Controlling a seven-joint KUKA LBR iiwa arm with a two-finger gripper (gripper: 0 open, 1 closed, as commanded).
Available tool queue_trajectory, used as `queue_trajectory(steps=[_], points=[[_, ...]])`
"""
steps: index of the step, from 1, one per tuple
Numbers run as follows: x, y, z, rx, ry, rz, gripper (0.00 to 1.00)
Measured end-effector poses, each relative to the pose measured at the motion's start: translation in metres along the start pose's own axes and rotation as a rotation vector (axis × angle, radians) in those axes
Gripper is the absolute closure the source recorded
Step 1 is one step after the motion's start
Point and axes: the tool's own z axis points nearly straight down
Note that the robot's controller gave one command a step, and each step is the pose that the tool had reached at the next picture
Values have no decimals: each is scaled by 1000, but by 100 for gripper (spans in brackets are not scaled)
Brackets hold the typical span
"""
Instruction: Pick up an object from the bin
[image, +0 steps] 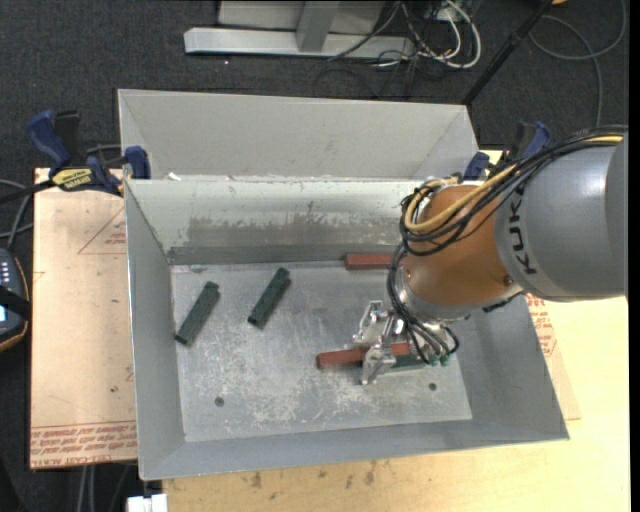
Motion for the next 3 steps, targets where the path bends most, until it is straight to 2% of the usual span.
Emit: queue_trajectory(steps=[1, 2, 3], points=[[-9, 5, -28, 0, 11, 8, 100], [-5, 9, -48, 1, 6, 19, 100], [-4, 9, -50, 0, 14, 20, 100]])
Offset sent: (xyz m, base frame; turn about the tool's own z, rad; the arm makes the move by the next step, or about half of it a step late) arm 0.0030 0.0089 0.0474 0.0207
